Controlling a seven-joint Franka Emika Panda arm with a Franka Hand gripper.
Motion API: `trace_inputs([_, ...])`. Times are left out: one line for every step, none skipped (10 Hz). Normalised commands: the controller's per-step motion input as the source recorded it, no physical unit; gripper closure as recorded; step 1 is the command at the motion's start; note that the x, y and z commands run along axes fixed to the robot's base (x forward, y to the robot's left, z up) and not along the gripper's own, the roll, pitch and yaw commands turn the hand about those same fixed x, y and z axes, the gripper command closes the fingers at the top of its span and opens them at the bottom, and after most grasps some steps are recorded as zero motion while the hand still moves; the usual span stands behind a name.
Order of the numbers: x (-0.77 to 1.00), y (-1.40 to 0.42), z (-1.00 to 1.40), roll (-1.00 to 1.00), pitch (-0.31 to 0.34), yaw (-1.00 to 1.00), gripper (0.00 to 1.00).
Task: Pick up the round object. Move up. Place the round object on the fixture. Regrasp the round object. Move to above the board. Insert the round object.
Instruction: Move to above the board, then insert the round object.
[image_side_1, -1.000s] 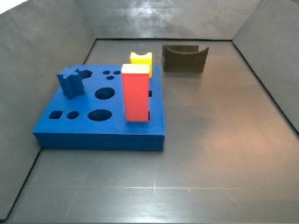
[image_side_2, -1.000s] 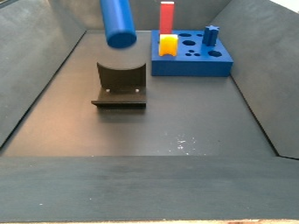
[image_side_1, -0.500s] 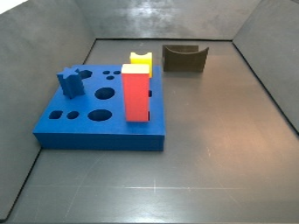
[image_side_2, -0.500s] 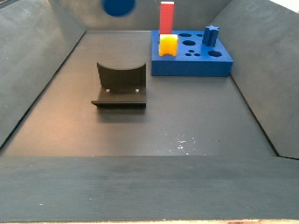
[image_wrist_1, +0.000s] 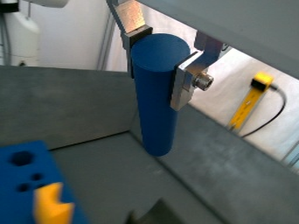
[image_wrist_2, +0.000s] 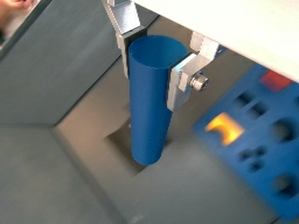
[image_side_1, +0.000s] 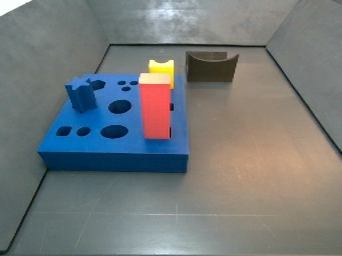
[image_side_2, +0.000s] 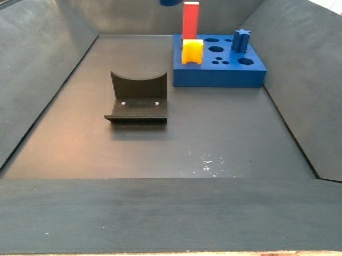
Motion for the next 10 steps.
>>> trace_inputs([-0.56,-1.0,0.09,-1.0,-0.135,-0.19,1.0])
trace_inputs([-0.57,-1.0,0.09,-1.0,-0.134,-0.19,1.0])
trace_inputs([-0.6,-1.0,0.09,-1.0,-0.133,-0.2,1.0])
trace_inputs([-0.56,-0.9,0.08,-1.0,-0.128,-0.2,1.0])
trace_inputs([-0.4,-0.6,0.05,-0.95,-0.124,-0.19,1.0])
trace_inputs([-0.22,-0.27,0.01,-0.66,-0.08,-0.11,1.0])
trace_inputs([-0.14,-0.15,0.01,-0.46,-0.049,-0.07,1.0])
trace_inputs([-0.09,-0.09,0.01,-0.31,-0.027,-0.04,1.0])
trace_inputs([0.0,0.0,0.0,0.0,0.013,0.0,1.0])
trace_inputs([0.04,0.0,0.0,-0.01,0.0,-0.03,1.0])
